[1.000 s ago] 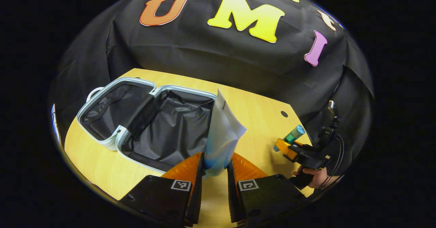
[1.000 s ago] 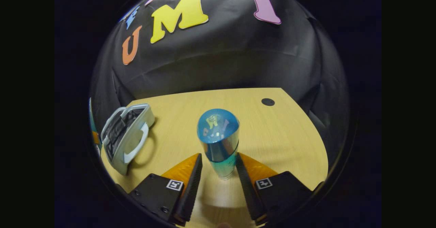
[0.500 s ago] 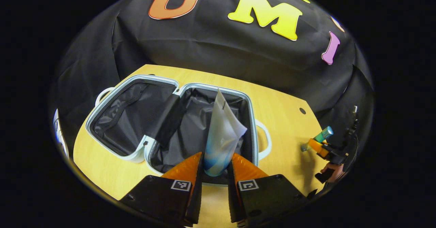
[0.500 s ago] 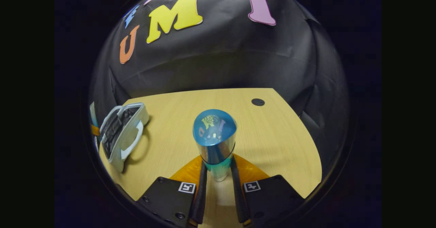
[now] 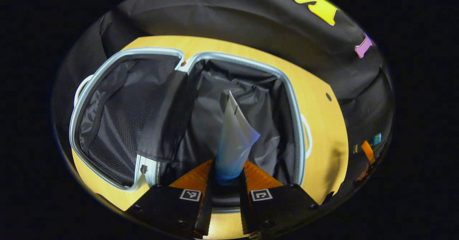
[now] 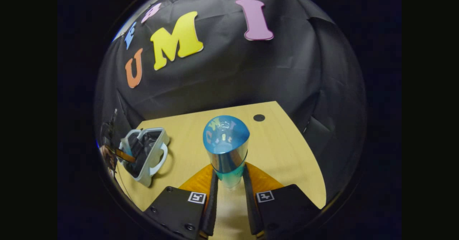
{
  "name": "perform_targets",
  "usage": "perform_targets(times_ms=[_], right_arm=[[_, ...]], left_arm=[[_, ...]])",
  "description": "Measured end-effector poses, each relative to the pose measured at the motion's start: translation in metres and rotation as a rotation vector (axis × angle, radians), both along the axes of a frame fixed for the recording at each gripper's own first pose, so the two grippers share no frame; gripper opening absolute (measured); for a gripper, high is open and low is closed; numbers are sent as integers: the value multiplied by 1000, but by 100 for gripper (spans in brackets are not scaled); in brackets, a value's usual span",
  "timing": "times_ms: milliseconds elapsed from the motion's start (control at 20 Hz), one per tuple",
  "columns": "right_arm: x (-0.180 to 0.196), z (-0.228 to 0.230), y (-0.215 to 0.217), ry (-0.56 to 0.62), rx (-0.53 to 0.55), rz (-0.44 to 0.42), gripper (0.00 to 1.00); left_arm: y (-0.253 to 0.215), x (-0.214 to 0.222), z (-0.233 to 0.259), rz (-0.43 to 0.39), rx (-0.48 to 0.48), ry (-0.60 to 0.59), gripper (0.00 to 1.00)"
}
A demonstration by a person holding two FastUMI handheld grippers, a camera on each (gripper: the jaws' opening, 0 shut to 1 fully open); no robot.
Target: First open the suitcase, pack the skin care products into it, and then close the suitcase.
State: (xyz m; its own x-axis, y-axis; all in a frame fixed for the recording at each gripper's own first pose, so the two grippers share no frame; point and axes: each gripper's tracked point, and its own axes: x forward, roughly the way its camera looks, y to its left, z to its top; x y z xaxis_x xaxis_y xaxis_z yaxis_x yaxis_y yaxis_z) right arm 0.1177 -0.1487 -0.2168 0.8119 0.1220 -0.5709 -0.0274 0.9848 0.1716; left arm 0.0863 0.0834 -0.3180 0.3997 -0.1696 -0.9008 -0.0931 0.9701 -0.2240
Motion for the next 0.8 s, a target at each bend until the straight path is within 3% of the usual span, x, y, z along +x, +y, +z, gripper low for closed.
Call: perform_targets(times_ms=[350, 400, 500, 800], right_arm=[[-57, 70, -53, -58, -7, -105, 31], [-66, 80, -60, -68, -11, -116, 34], [-82, 101, -70, -91, -20, -133, 30], [-135, 156, -85, -142, -43, -162, 34]], left_arm=[[3, 7, -21, -77, 57, 135, 36], [3, 7, -21, -87, 65, 153, 36], [3, 7, -21, -102, 82, 196, 36], [2, 14, -25, -140, 149, 268, 36]])
